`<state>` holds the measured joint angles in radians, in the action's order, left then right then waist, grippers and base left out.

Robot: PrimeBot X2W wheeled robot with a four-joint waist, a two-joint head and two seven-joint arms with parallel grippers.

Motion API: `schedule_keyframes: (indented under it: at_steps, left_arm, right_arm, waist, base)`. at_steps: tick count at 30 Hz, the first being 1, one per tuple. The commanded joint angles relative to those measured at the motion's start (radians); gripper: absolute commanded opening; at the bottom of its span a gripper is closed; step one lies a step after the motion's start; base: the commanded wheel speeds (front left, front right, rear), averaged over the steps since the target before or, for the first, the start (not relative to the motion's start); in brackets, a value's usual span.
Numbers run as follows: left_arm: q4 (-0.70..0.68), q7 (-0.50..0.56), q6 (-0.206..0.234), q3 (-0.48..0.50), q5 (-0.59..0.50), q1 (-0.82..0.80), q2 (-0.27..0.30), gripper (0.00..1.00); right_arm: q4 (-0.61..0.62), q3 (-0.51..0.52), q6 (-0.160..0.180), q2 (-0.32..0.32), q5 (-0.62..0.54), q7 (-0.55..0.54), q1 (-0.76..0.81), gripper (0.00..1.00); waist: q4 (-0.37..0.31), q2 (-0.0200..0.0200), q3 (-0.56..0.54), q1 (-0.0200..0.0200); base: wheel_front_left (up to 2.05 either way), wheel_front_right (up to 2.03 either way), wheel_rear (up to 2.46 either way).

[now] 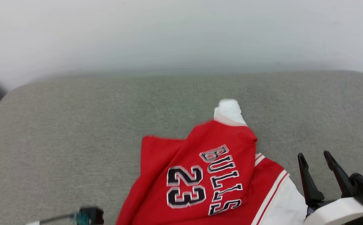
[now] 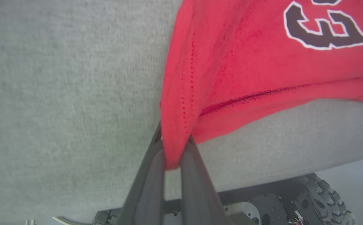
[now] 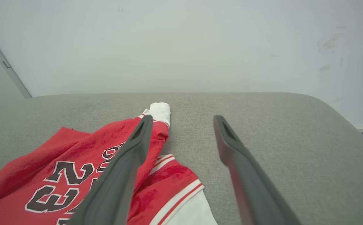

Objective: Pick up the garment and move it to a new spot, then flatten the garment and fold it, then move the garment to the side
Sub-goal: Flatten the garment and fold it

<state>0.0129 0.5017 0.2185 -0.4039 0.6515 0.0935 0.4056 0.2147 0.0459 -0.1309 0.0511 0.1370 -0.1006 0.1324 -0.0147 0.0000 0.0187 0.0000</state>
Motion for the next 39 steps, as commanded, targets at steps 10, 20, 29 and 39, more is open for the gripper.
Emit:
schedule_keyframes:
  at_steps: [10,20,29,39]
  left_arm:
    - [-0.073,-0.009,0.040,-0.030,0.003,0.110,-0.024,1.00]
    - [-0.099,-0.180,0.026,-0.034,-0.153,-0.134,-0.056,1.00]
    - [0.019,-0.163,-0.099,-0.102,-0.210,-0.514,-0.115,1.00]
    - [0.324,0.076,-0.212,-0.142,-0.132,-0.781,-0.150,1.00]
  right_arm:
    - [0.019,-0.006,0.000,-0.001,-0.011,-0.017,0.024,1.00]
    - [0.021,0.000,0.000,-0.001,-0.002,-0.015,0.010,1.00]
    - [0.020,-0.024,0.000,-0.001,0.009,-0.001,-0.069,1.00]
    - [-0.036,-0.033,0.000,-0.001,0.040,0.050,-0.133,1.00]
  waist:
    - [0.066,0.0000,-0.035,0.0000]
    - [0.050,0.0000,-0.025,0.0000]
    - [-0.063,0.0000,0.118,0.0000]
    - [-0.188,0.0000,0.259,0.0000]
  base:
    - [0.00,0.00,0.00]
    - [0.00,0.00,0.00]
    - [0.00,0.00,0.00]
    - [0.00,0.00,0.00]
